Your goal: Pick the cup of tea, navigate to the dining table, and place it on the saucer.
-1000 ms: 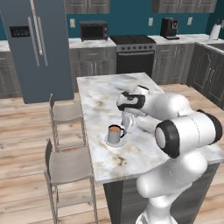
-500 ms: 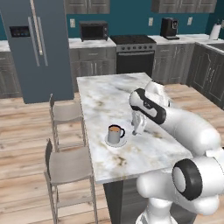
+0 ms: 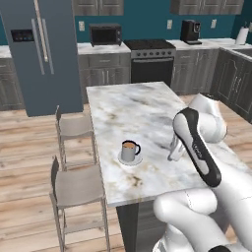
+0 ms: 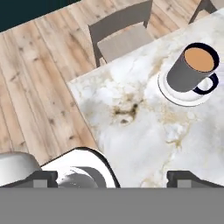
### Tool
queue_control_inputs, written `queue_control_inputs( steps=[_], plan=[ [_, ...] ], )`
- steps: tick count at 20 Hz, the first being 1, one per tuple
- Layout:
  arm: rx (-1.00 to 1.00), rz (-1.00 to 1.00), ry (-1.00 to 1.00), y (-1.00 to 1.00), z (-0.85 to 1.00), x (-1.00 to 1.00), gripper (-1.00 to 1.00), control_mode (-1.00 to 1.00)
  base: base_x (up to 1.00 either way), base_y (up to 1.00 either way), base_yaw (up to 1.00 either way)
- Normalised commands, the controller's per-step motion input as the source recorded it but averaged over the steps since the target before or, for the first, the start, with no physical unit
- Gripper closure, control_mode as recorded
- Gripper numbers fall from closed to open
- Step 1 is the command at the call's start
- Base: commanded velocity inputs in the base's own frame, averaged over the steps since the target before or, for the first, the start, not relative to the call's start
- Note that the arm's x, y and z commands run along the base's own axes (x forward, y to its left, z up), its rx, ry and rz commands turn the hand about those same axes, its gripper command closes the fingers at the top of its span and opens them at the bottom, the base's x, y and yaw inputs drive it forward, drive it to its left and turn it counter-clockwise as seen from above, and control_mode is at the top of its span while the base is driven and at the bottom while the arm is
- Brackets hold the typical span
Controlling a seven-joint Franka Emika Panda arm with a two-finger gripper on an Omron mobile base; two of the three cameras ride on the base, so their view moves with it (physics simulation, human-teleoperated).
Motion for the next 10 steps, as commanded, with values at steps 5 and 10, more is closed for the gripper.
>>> queue_control_inputs(
  steps=[5, 10],
  plan=[
    [-0.03, -0.25, 0.00, -0.27, 0.55, -1.00, -1.00, -1.00, 0.00, 0.00, 0.00],
    [0.00, -0.29, 0.00, -0.17, 0.45, -1.00, -1.00, -1.00, 0.00, 0.00, 0.00]
  ],
)
